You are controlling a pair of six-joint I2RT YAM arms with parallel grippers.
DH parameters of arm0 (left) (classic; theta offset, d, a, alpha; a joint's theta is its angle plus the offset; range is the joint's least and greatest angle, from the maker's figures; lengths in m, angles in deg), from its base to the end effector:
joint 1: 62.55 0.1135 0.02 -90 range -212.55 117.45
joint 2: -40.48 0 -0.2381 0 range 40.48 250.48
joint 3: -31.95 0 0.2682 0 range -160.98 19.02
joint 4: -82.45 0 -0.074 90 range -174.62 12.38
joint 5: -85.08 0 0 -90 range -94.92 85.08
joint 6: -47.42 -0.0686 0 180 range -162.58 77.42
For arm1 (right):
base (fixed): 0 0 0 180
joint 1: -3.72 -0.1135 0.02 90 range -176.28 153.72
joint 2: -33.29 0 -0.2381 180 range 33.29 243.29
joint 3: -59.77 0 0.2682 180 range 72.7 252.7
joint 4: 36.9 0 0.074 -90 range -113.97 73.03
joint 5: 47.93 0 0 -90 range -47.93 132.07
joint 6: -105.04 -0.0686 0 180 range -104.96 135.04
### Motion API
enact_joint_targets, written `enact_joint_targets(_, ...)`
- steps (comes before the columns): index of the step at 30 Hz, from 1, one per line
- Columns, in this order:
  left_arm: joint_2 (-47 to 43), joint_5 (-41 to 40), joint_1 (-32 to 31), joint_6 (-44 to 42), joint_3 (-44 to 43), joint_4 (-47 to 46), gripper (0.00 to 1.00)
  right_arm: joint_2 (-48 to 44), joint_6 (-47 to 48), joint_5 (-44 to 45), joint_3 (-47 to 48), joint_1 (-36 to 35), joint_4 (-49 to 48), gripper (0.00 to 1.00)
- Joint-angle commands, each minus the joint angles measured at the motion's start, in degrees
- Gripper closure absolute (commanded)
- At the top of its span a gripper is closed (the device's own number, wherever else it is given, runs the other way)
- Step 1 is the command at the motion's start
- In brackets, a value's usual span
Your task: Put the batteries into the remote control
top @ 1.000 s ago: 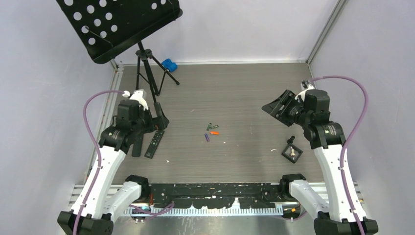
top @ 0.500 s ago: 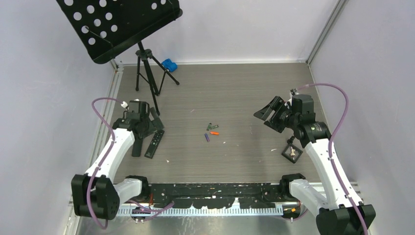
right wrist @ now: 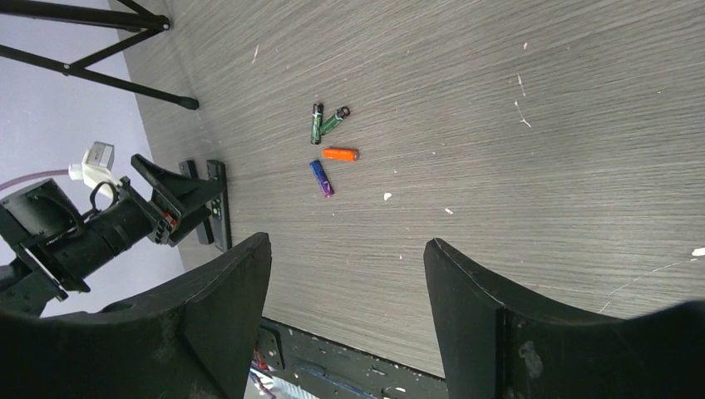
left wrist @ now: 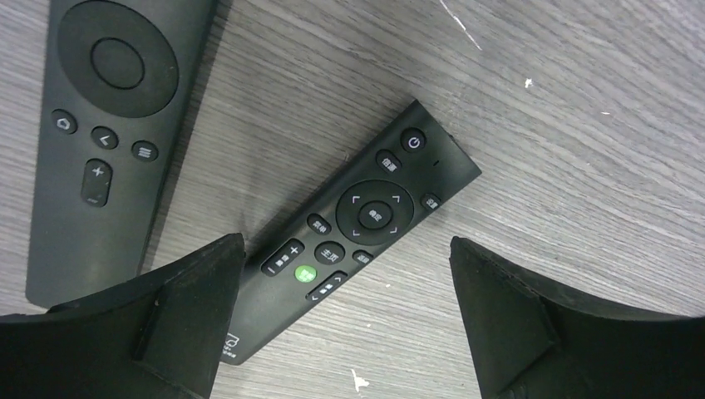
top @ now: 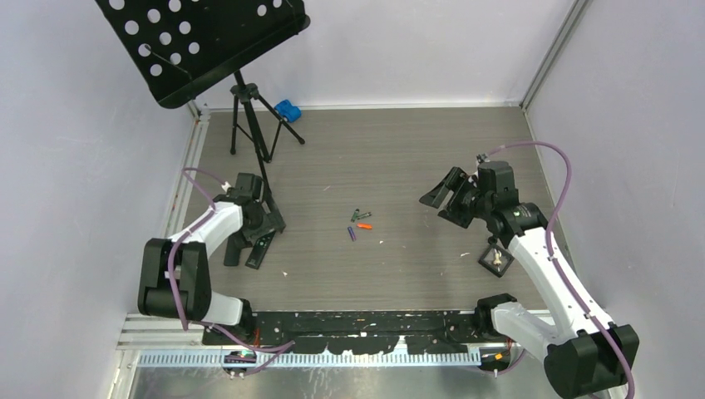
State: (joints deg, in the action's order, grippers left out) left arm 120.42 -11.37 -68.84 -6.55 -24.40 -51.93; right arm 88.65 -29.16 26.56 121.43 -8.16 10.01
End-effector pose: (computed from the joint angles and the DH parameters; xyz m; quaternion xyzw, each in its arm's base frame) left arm 0.2738 -0.0224 0.1077 -0.2618 0.9465 -0.0134 0.1880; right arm 0.2483 0.0710 0.2476 0.1964 0.8804 0.3028 0.3077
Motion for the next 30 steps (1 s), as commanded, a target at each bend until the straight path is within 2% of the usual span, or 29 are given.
enact_joint_targets(1, 1.8, 1.2, 0.2, -1.1, -0.3, -3.2, 0.06, 0.3, -0.9, 2.0, 0.7, -1.9, -2.6, 0.27)
enact_joint_targets(5, 2.2, 1.4, 0.2, -0.8, 0.4, -3.0, 0.15, 0.6, -1.3, 3.1, 0.5, -2.9, -2.7, 0.27)
enact_joint_targets(11, 1.7, 1.9, -0.2, 0.6, 1.7, -3.2, 0.46, 1.4, -1.8, 3.7, 0.6, -3.9, -2.7, 0.30)
enact_joint_targets(16, 1.8, 1.7, -2.1, 0.6, 2.1, -3.1, 0.49, 1.6, -1.8, 4.3, 0.5, -4.7, -2.8, 0.30)
enact_joint_targets(20, 2.3, 0.1, -3.1, 0.5, 2.2, -2.2, 0.37, 1.6, -2.0, 4.7, 0.2, -5.2, -2.8, 0.30)
enact_joint_targets(25, 3.8, -1.8, -3.6, 0.9, 1.8, 0.0, 0.35, 1.6, -2.3, 4.9, -0.3, -5.5, -3.1, 0.30)
enact_joint_targets(28, 5.1, -1.9, -4.1, 1.1, 1.2, 0.5, 0.42, 1.9, -2.5, 5.0, -0.6, -5.6, -3.4, 0.30)
enact_joint_targets(30, 5.8, -1.9, -4.5, 1.1, 0.6, 0.8, 0.55, 2.1, -2.7, 4.9, -0.7, -5.8, -3.6, 0.31)
